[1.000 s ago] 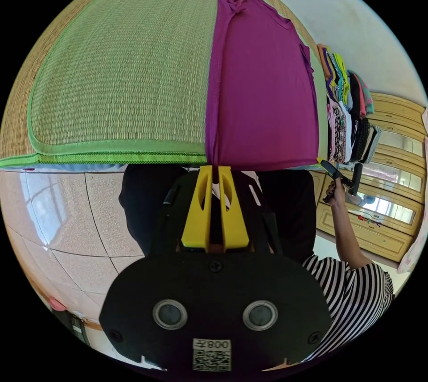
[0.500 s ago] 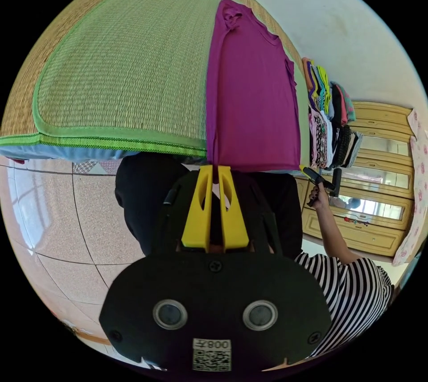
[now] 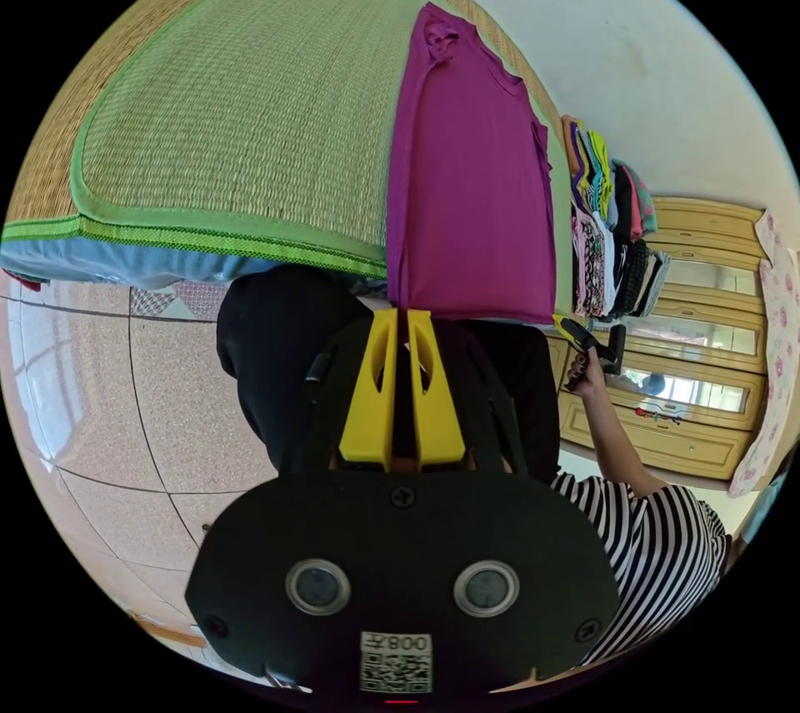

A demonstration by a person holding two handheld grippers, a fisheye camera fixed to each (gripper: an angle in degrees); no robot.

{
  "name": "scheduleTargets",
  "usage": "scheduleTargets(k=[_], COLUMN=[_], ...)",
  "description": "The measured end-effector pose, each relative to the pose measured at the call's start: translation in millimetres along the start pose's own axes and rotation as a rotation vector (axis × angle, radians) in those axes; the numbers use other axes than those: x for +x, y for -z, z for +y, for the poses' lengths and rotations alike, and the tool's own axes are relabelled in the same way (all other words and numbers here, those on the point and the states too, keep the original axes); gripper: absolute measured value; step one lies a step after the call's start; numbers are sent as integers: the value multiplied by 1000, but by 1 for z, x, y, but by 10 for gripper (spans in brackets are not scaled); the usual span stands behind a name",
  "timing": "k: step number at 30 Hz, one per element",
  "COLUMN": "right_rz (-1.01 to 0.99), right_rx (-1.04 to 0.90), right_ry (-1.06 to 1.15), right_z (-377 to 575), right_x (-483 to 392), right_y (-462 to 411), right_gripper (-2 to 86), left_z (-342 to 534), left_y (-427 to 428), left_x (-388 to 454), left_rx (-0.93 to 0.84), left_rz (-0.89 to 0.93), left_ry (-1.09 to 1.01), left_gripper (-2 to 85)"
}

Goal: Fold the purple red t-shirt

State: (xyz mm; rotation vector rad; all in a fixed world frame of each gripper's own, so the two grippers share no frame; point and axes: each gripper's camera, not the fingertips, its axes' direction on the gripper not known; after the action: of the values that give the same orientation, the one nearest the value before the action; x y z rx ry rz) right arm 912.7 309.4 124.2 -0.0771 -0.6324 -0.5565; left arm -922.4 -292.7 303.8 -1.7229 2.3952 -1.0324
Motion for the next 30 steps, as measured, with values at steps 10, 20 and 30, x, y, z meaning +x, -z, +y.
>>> scheduleTargets(k=[10,20,30], right_rz=[-151,-153,-219], right_rx=[34,15,18], right_ry=[-62,-80,-85], right_z=[-2,-4,-1], right_x=[41,67,91], right_y=[6,3,0], right_gripper=[65,67,25], left_z=[14,30,53], left_y=[-4,-12,-17], left_x=[-4,-6,-14], left_rx=[-5,-13,-3], left_rz=[-12,-26,-14], left_ry=[2,7,11], left_gripper=[23,23,20])
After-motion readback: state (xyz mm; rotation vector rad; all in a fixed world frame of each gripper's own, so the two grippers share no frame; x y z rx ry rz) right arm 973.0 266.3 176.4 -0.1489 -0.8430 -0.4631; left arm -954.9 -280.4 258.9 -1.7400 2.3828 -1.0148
